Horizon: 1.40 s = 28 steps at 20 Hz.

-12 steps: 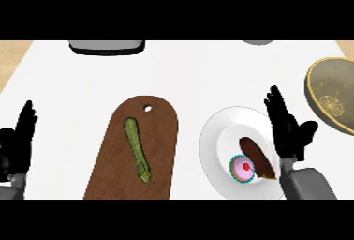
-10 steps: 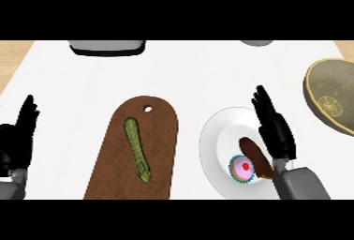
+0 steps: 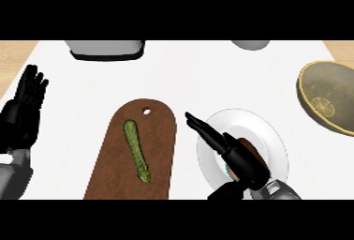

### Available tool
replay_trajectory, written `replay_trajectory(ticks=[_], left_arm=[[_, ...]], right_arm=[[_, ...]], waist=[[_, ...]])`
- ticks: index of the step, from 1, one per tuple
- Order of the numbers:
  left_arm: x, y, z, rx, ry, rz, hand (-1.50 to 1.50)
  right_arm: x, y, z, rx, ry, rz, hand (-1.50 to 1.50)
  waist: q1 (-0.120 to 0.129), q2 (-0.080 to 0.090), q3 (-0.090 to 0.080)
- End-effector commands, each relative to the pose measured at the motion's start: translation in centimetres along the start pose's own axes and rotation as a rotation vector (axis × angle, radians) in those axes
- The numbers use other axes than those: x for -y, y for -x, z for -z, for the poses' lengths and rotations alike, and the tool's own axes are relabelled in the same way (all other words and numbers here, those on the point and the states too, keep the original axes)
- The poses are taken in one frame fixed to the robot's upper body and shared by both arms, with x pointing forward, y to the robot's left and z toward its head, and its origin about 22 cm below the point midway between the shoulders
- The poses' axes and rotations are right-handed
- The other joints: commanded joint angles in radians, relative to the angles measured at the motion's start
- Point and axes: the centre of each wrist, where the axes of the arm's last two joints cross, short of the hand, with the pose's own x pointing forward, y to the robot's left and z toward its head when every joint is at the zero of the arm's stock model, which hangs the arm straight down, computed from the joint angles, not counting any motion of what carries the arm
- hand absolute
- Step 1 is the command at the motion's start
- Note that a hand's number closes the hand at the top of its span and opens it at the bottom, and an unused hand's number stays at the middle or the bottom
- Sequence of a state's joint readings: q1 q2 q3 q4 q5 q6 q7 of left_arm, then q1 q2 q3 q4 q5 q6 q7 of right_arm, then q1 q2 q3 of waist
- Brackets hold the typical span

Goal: Pick the sweet potato from the plate and place it in the bowl

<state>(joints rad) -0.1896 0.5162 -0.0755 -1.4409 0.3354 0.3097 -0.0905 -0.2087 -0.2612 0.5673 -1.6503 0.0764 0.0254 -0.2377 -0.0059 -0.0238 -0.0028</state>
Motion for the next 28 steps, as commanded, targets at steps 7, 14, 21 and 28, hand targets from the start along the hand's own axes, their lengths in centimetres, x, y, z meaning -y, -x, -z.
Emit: replay_trajectory(ticks=[7, 14, 21, 28], left_arm=[[-1.8, -0.4, 0.0, 0.066, 0.005, -0.058, 0.00], [-2.1, -1.6, 1.1, 0.063, 0.014, -0.062, 0.00], [-1.4, -1.8, 0.6, 0.068, 0.046, -0.066, 0.00], [-0.7, -2.6, 2.1, 0.065, 0.041, -0.066, 0.00]], right_arm=[[2.2, -6.5, -7.7, 0.130, -0.162, -0.413, -1.50], [7.2, -14.0, -8.3, -0.111, -0.237, -0.701, -1.50], [9.4, -17.9, -7.9, -0.358, -0.521, -0.895, -1.50], [9.5, -17.0, -7.7, -0.478, -0.643, -0.937, -1.50]], waist=[[-0.017, 0.016, 0.002], [-0.022, 0.019, 0.000], [-0.002, 0.022, 0.000], [0.001, 0.024, 0.002]])
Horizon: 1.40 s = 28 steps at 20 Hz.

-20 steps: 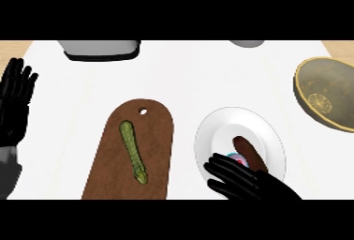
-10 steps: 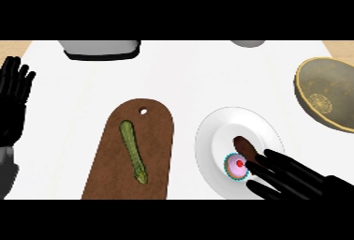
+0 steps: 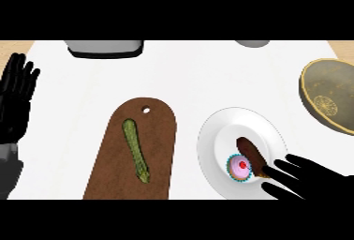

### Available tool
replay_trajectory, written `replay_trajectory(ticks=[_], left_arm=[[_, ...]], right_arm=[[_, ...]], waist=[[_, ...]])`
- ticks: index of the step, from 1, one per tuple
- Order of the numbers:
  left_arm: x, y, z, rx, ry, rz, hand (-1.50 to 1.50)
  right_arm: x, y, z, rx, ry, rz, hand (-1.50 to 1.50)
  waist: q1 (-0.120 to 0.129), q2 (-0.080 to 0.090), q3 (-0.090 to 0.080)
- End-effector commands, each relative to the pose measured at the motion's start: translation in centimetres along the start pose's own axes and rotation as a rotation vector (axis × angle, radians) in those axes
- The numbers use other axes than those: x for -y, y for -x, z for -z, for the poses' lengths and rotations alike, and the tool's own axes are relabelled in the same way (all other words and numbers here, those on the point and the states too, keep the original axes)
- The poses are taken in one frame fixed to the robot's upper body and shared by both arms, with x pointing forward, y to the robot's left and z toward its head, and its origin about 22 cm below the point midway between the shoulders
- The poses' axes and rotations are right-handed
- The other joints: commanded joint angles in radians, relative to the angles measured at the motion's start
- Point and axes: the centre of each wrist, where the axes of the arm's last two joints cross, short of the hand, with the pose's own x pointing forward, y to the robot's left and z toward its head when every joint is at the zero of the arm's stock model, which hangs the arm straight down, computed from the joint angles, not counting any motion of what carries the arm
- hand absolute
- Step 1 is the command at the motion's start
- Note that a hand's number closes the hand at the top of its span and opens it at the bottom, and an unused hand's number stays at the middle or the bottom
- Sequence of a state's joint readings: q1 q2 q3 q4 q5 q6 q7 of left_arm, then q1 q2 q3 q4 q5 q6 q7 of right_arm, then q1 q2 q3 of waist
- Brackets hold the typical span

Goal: Pick the sweet potato from the plate and place it in the bowl

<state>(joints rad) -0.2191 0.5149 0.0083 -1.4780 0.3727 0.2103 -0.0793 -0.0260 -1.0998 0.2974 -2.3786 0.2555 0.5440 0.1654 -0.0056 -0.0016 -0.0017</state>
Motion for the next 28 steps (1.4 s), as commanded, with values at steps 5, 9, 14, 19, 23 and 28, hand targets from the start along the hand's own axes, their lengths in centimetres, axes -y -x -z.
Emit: replay_trajectory(ticks=[5, 9, 14, 19, 23, 28], left_arm=[[1.6, 1.2, 1.1, 0.007, 0.019, -0.013, 0.00], [1.2, 0.1, 0.5, -0.023, 0.007, -0.008, 0.00], [0.8, 0.0, 0.9, 0.011, -0.007, -0.004, 0.00], [0.5, 1.7, 0.1, -0.010, -0.010, 0.007, 0.00], [0.7, -0.5, 1.1, 0.004, 0.006, 0.000, 0.00], [0.9, 0.7, -0.2, 0.004, -0.001, -0.011, 0.00]], right_arm=[[-0.2, 1.2, 2.5, -0.057, -0.049, -0.028, -1.50], [-1.3, 2.4, 3.0, -0.045, -0.082, -0.034, -1.50], [-3.4, 1.6, 5.3, -0.080, -0.091, -0.010, -1.50], [-5.1, 4.6, 5.7, -0.115, -0.105, -0.023, -1.50], [-6.5, 6.8, 8.4, -0.120, -0.087, -0.024, -1.50], [-7.7, 8.3, 8.3, -0.078, -0.071, -0.003, -1.50]], waist=[[0.010, 0.004, 0.001], [0.007, 0.002, 0.002], [0.007, 0.002, 0.002], [0.003, 0.002, 0.002], [0.011, 0.003, 0.002], [0.007, 0.002, 0.002]])
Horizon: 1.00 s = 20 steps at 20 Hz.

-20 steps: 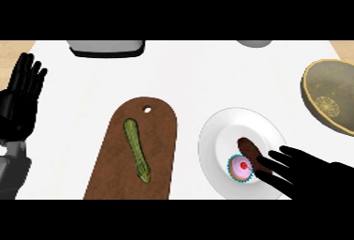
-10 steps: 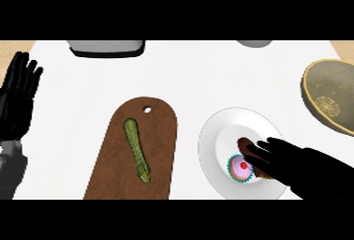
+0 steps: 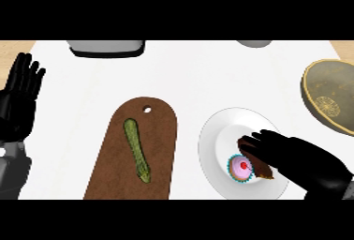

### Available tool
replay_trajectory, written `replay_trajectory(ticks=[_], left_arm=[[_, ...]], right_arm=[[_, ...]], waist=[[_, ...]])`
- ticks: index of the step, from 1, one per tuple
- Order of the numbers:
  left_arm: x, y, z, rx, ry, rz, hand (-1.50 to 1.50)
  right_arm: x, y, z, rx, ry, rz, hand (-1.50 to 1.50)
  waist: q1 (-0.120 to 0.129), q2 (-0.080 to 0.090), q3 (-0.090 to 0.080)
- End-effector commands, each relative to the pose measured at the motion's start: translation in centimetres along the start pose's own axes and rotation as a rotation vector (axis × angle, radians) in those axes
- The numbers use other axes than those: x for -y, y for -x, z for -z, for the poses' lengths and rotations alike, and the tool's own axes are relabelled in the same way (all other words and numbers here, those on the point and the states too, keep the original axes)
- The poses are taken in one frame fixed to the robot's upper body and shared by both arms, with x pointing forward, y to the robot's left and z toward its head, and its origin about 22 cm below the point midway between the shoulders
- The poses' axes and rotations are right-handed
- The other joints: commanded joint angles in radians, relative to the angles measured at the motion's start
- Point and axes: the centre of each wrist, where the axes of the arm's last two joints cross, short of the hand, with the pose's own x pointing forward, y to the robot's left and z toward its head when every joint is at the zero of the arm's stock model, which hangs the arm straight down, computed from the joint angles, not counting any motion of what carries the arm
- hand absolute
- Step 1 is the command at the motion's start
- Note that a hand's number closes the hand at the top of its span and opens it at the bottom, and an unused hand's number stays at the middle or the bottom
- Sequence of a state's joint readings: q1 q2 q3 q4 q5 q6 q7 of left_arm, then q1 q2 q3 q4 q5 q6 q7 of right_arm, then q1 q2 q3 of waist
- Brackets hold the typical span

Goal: Pick the sweet potato from the plate and place it in the bowl

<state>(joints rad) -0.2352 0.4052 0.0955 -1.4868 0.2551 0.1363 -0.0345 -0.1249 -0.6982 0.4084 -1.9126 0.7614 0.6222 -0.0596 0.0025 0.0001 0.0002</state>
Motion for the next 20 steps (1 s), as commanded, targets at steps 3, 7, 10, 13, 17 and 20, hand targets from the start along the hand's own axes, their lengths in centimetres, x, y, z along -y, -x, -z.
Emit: replay_trajectory(ticks=[3, 7, 10, 13, 17, 20], left_arm=[[-1.0, -0.7, -0.1, 0.004, -0.003, 0.004, 0.00], [-0.5, -0.8, 1.8, -0.001, -0.002, -0.008, 0.00], [0.5, -0.3, -0.2, 0.003, -0.008, 0.009, 0.00], [0.3, 1.5, 1.6, 0.012, -0.014, -0.003, 0.00], [0.7, -0.2, 0.1, 0.008, 0.002, -0.007, 0.00], [0.0, -1.6, 0.3, -0.003, 0.000, 0.000, 0.00]], right_arm=[[-1.7, 0.3, 1.0, 0.050, 0.006, 0.023, -1.50], [-3.2, 0.5, 1.4, 0.088, -0.005, -0.029, -1.50], [-1.3, 0.9, 2.7, 0.044, -0.034, -0.023, -1.50], [-1.9, 0.3, 4.0, 0.041, -0.012, -0.017, -1.50], [-4.6, 2.5, 4.9, 0.024, -0.049, -0.034, -1.50], [-6.1, 1.9, 6.8, 0.011, -0.055, -0.029, -1.50]], waist=[[-0.002, -0.001, 0.000], [-0.006, 0.000, 0.000], [-0.001, 0.000, 0.000], [-0.005, 0.001, 0.000], [-0.001, 0.000, 0.000], [0.001, 0.000, 0.000]])
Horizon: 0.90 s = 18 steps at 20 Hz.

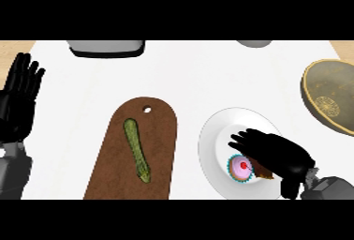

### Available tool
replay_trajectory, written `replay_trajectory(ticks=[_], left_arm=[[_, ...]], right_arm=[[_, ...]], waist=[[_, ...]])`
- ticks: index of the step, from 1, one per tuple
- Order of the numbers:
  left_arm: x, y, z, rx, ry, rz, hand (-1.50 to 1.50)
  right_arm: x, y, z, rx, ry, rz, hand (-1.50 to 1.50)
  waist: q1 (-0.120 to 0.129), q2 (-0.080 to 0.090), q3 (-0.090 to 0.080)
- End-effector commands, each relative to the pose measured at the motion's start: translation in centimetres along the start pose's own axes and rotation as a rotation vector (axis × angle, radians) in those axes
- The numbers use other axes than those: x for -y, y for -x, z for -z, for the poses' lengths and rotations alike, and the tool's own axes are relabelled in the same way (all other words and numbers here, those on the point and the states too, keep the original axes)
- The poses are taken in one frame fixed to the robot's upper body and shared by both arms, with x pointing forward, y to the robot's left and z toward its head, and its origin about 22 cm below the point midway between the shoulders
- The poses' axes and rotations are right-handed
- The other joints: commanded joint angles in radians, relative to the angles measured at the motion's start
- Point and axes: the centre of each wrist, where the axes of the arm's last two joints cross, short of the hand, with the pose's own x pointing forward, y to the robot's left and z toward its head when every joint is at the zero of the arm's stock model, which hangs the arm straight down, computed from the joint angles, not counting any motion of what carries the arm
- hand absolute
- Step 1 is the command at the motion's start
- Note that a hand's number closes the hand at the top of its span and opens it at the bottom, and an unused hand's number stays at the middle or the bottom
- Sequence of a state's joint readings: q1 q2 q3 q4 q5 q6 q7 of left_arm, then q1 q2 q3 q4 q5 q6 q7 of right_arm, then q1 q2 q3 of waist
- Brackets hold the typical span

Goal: Pick the sweet potato from the plate and place it in the bowl

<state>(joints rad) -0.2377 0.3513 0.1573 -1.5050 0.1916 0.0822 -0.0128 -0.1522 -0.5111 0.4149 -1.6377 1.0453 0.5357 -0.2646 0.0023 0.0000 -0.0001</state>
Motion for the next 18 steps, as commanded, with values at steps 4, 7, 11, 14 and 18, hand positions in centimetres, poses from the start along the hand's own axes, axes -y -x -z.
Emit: replay_trajectory(ticks=[4, 7, 11, 14, 18], left_arm=[[-0.2, -0.1, -1.3, 0.000, -0.001, 0.011, 0.00], [-1.2, 0.3, 0.0, 0.019, -0.003, 0.001, 0.00], [-1.6, 1.5, -0.7, -0.007, 0.004, -0.002, 0.00], [0.7, 0.9, -0.1, -0.003, 0.013, -0.014, 0.00], [-0.1, 1.2, -0.2, -0.003, -0.007, -0.002, 0.00]], right_arm=[[-3.3, -1.3, 0.9, -0.040, -0.024, 0.008, -1.50], [-0.9, -0.5, 0.7, -0.081, -0.020, 0.003, -1.50], [-2.6, 1.5, 5.3, -0.091, -0.052, -0.026, -1.50], [-2.6, 1.0, 4.4, 0.011, 0.041, -0.024, 1.50], [-2.6, 3.8, 4.5, 0.025, 0.067, -0.036, 1.50]], waist=[[-0.002, -0.001, 0.000], [-0.003, 0.000, 0.000], [0.009, 0.002, 0.000], [0.001, 0.001, 0.000], [0.004, 0.001, 0.000]])
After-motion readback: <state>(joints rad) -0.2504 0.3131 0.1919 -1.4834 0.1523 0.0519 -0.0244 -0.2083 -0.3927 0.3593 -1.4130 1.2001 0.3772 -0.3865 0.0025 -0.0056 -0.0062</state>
